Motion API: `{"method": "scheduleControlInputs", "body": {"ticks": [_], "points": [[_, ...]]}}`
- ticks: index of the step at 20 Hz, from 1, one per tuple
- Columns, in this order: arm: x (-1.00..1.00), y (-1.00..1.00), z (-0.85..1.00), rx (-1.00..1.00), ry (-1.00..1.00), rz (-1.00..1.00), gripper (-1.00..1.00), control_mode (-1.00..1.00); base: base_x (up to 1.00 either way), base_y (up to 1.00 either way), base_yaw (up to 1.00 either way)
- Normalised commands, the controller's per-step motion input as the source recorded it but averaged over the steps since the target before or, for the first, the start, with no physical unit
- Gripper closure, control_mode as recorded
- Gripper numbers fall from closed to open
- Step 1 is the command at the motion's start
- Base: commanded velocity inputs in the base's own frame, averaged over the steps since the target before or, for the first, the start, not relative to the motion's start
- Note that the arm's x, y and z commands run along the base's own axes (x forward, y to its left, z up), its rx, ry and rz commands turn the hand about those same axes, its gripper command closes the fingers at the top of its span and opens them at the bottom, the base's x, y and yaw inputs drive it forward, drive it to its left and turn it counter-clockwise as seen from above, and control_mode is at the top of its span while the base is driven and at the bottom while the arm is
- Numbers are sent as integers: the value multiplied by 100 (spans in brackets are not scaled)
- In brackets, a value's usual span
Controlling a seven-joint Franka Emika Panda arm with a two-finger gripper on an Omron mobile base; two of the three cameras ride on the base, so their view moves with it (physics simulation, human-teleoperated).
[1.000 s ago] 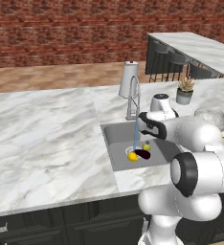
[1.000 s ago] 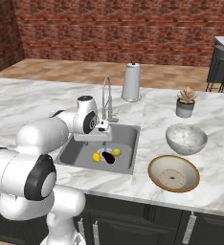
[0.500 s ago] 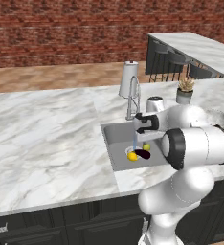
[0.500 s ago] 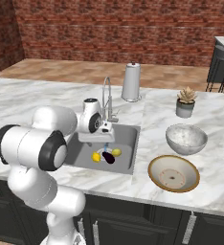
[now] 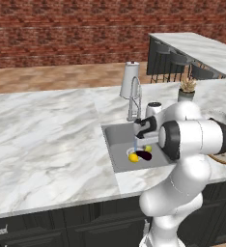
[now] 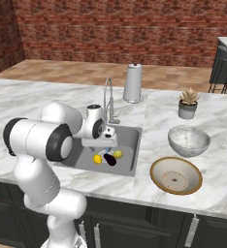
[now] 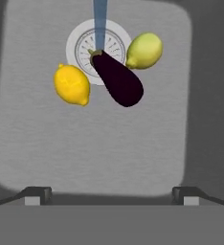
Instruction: Pick the lemons from the sink and place them in one bowl. Place the eggplant in the other bowl. Then turn off the sink faucet.
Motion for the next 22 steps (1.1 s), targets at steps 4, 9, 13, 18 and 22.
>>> {"method": "scheduleControlInputs", "body": {"ticks": [4,9,13,18,22], "points": [[12,-1,-28,0,-4,0,-100,-100,0,0,0],[12,-5,-27,0,-6,0,-100,-100,0,0,0],[3,-13,-29,0,-7,0,-100,-100,0,0,0],[5,-11,-32,0,-7,0,-100,-100,0,0,0],[12,0,-12,1,-3,0,-100,-100,0,0,0]]}}
